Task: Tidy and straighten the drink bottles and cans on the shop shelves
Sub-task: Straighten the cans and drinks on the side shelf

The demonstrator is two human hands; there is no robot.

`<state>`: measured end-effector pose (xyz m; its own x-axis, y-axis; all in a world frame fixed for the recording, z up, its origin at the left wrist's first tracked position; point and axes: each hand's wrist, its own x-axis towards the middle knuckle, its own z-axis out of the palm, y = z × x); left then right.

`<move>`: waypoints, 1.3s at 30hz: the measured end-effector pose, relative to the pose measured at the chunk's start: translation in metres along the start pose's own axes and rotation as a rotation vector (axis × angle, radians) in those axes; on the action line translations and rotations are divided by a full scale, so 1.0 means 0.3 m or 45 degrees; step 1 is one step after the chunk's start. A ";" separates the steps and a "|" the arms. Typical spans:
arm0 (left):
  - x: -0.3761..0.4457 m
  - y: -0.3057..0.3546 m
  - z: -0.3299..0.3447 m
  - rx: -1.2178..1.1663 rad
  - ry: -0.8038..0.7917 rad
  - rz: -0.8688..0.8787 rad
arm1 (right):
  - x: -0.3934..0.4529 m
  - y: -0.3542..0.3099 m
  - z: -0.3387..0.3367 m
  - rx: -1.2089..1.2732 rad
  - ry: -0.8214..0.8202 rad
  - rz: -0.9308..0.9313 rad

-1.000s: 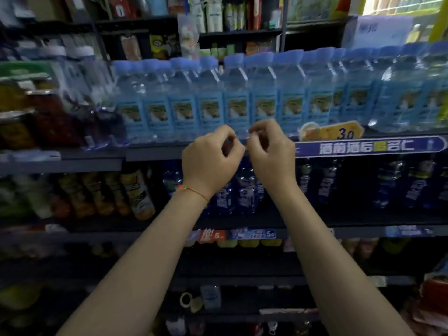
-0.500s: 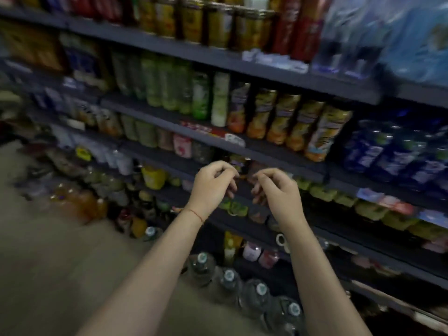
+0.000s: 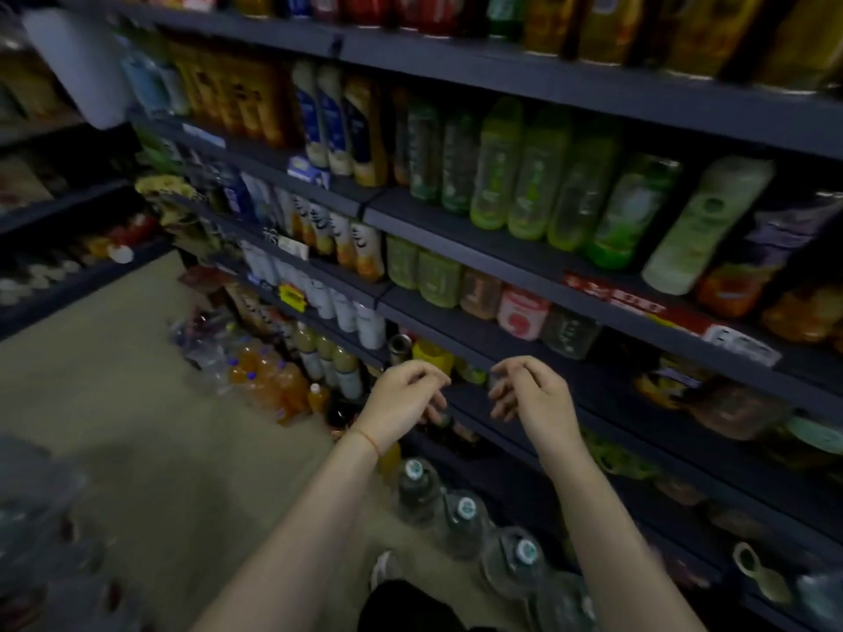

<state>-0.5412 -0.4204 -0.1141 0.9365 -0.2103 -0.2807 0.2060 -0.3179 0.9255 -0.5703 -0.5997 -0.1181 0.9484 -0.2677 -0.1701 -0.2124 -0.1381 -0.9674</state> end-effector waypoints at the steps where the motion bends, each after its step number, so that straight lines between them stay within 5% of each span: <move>1: 0.075 0.003 -0.073 0.025 0.019 -0.001 | 0.077 -0.015 0.072 0.010 -0.012 -0.001; 7: 0.480 -0.035 -0.409 0.194 -0.048 -0.122 | 0.475 -0.037 0.427 -0.122 -0.113 0.198; 13: 0.818 -0.317 -0.527 0.232 -0.208 -0.322 | 0.683 0.230 0.752 -0.383 -0.226 0.523; 25: 1.357 -0.918 -0.516 0.245 -0.442 -0.356 | 1.249 0.806 1.095 -1.237 -0.055 0.391; 31: 1.389 -1.033 -0.551 0.259 -0.476 -0.278 | 1.294 0.911 1.120 -1.221 0.106 0.407; 39: 1.213 -0.865 -0.689 0.383 -0.588 -0.039 | 0.995 0.518 1.152 -0.744 -0.141 0.387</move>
<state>-0.1952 -0.2235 -0.4038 0.6954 -0.5589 -0.4518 0.0776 -0.5665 0.8204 -0.2389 -0.3716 -0.3841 0.8381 -0.2813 -0.4673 -0.5372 -0.5743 -0.6177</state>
